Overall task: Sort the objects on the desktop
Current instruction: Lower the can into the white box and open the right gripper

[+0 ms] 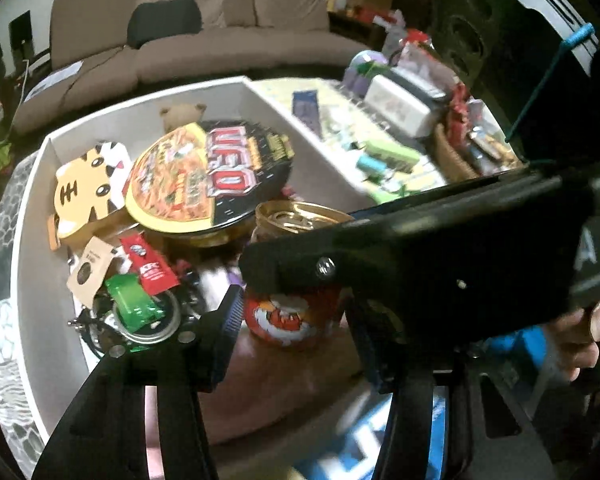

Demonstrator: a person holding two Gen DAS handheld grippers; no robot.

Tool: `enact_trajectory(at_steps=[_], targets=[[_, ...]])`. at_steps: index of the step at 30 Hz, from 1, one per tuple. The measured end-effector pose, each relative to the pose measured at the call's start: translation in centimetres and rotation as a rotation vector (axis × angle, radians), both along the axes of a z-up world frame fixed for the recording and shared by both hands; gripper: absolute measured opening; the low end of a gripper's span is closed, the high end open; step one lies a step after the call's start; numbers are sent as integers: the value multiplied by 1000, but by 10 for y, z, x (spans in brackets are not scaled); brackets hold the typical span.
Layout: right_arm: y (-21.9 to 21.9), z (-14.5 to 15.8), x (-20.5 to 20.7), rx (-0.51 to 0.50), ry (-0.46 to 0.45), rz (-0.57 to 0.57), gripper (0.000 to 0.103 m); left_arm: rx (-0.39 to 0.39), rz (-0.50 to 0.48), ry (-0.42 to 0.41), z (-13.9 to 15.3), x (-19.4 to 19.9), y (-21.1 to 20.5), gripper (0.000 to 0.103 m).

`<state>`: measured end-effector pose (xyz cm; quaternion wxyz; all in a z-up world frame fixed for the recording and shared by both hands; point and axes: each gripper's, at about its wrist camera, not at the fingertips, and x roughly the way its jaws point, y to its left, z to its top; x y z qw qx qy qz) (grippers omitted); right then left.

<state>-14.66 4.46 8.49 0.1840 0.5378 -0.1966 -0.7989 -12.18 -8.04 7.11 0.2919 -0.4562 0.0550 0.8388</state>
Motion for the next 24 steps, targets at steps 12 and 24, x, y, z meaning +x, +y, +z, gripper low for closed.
enact_trajectory(at_steps=[12,24], targets=[[-6,-70,-39,-47,-94,-118,47,-84,60,-50,-30,-18,-33,53],[24,-57,-28,-68,-78,-193,51,-68,90,-57,-31,-5,-32,59]])
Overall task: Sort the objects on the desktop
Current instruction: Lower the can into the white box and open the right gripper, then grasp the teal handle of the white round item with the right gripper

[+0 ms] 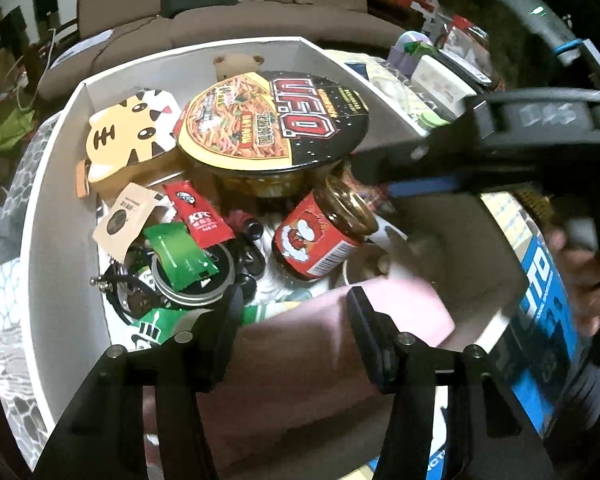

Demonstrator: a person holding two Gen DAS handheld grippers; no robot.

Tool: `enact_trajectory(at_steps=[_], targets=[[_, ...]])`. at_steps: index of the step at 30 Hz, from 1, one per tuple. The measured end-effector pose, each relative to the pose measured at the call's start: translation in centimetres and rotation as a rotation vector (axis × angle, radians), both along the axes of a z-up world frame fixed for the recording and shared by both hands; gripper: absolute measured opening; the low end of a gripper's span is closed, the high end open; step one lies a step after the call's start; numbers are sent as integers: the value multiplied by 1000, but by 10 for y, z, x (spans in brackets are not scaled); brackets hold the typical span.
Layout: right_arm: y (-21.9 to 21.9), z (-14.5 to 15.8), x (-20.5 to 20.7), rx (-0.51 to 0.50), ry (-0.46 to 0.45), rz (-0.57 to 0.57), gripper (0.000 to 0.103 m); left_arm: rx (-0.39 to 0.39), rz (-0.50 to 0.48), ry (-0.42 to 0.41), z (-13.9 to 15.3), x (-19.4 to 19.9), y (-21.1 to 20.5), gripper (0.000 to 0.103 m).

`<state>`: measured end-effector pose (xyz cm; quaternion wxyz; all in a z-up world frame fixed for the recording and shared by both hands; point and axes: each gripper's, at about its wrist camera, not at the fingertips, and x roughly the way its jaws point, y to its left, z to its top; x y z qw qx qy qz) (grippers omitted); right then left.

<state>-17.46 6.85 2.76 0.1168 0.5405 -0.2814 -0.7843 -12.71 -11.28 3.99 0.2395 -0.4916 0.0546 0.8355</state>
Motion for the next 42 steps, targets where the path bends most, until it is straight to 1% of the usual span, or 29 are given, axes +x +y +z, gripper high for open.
enact_trajectory(at_steps=[3,5,6,7,9,11,13,16,20,21,24,27,30,32,34,36,39,42], targets=[[5,26,13,27,51,24,51,-3,8,17,8,8,6,73],[6,44,26,59,84,54,51,6,9,31,17,15,11,75],[8,51,32,75,95,68,51,7,9,39,22,18,14,81],[8,59,39,97,107,85,51,1,12,51,28,21,19,89],[13,73,55,127,124,115,52,-5,7,80,41,30,31,93],[25,87,72,157,138,133,57,5,-9,92,53,38,42,94],[41,98,93,192,142,135,60,15,-33,99,64,47,58,95],[68,108,116,245,142,117,60,17,-73,116,78,61,85,95],[109,114,141,375,144,93,60,1,-127,122,84,71,126,95],[121,113,148,391,138,82,60,-4,-141,114,84,72,139,95],[152,105,159,390,121,53,60,-8,-157,93,80,70,167,95],[182,91,162,384,105,25,60,19,-143,69,76,63,185,95],[211,69,155,362,73,-15,60,43,-85,57,71,48,200,95],[225,52,149,356,52,-38,59,84,-26,29,67,33,206,95],[234,37,140,363,39,-52,57,145,40,-14,63,11,208,95],[239,20,131,373,30,-51,54,174,86,-43,58,-9,214,95],[242,-1,118,389,22,-52,50,163,120,-67,45,-39,233,95],[242,-14,103,413,35,-41,39,153,170,-116,25,-66,248,95]])
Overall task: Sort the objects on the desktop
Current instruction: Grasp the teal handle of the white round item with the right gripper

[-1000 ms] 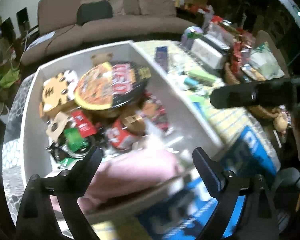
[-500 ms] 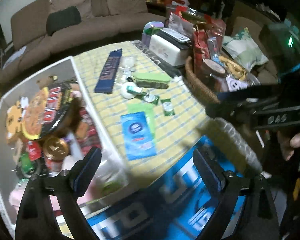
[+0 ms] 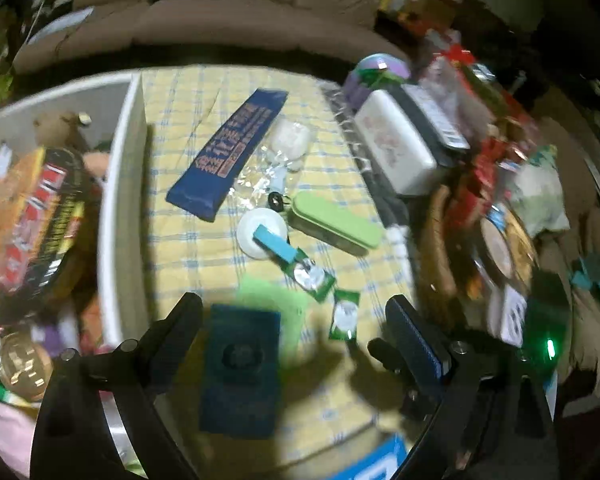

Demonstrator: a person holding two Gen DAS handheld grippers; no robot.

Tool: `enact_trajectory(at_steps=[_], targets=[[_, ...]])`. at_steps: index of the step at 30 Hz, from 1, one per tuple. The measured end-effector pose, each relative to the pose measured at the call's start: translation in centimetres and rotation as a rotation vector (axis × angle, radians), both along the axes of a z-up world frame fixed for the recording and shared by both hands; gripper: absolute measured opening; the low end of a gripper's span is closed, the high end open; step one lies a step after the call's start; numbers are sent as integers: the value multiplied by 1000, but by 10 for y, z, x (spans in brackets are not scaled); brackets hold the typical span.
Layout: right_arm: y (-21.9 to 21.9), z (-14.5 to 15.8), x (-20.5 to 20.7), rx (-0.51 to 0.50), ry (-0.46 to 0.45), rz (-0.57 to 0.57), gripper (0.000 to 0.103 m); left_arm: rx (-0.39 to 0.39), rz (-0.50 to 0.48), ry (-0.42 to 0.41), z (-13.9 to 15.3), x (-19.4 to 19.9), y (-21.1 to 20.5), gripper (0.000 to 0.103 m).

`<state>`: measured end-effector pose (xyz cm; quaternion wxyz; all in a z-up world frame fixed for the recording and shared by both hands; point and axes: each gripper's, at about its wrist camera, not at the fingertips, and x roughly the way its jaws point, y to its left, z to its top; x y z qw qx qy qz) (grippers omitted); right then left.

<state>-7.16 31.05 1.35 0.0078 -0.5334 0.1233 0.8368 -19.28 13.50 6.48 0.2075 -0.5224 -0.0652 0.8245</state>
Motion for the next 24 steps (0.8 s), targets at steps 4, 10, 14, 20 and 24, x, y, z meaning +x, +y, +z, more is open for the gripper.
enact_trajectory(at_steps=[4,10,14,20,24], targets=[[4,-4,-15,40,59,5,32,23,85,-45,-29,-27,11,91],[17,-6,-35,2,107,13,29,22,163,-125,-69,-51,23,62],[15,-10,-41,-15,103,15,31,14,175,-178,-93,-60,26,62],[9,-22,-42,-15,99,34,31,-5,189,-163,-100,-67,30,47],[7,-21,-41,-4,106,34,31,20,183,-165,-99,-66,29,35]])
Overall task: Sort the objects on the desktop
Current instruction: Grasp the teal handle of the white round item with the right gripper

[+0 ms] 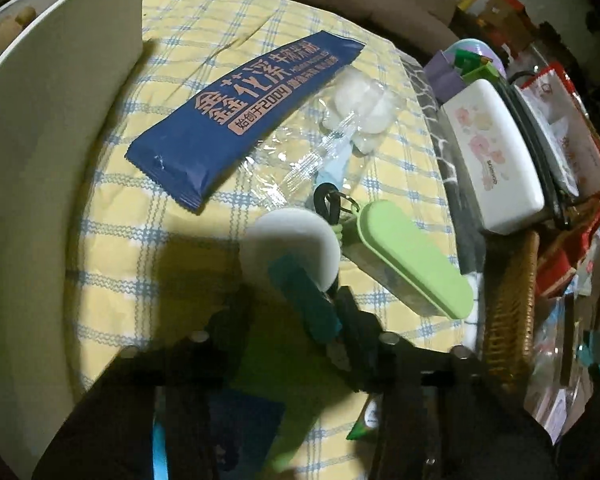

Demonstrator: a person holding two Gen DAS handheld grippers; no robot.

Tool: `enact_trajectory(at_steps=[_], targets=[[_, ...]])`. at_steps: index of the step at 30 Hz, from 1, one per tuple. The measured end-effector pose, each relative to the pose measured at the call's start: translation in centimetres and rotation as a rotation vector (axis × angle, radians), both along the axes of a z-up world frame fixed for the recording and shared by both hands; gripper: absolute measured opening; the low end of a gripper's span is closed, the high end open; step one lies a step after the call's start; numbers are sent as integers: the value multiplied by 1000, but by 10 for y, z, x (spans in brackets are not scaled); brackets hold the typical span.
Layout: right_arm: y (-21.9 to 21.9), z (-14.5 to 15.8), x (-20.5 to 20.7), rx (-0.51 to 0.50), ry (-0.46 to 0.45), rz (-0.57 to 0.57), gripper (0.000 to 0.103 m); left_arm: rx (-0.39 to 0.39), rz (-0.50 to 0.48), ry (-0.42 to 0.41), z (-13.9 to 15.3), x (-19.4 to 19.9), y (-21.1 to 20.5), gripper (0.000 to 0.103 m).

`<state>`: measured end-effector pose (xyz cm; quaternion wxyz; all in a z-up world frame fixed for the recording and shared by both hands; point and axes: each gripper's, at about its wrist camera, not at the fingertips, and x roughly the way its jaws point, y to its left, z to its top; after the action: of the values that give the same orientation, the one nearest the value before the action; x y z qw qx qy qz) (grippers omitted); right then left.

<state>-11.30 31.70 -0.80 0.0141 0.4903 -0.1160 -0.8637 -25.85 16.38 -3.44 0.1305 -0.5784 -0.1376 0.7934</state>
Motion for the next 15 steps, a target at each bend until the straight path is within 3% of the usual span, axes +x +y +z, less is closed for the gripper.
enact_trajectory(at_steps=[4,11,12,15], targets=[[2,7,2,9,24,-5,31,3,-35,16,7,5,0,15],[-7,12,-16,8,41,50,32,10,-71,-2,13,9,-6,15],[-3,12,-18,-26,39,33,33,9,-70,-3,12,11,-9,15],[25,4,-22,-288,34,-47,39,79,-37,-33,6,9,-23,15]])
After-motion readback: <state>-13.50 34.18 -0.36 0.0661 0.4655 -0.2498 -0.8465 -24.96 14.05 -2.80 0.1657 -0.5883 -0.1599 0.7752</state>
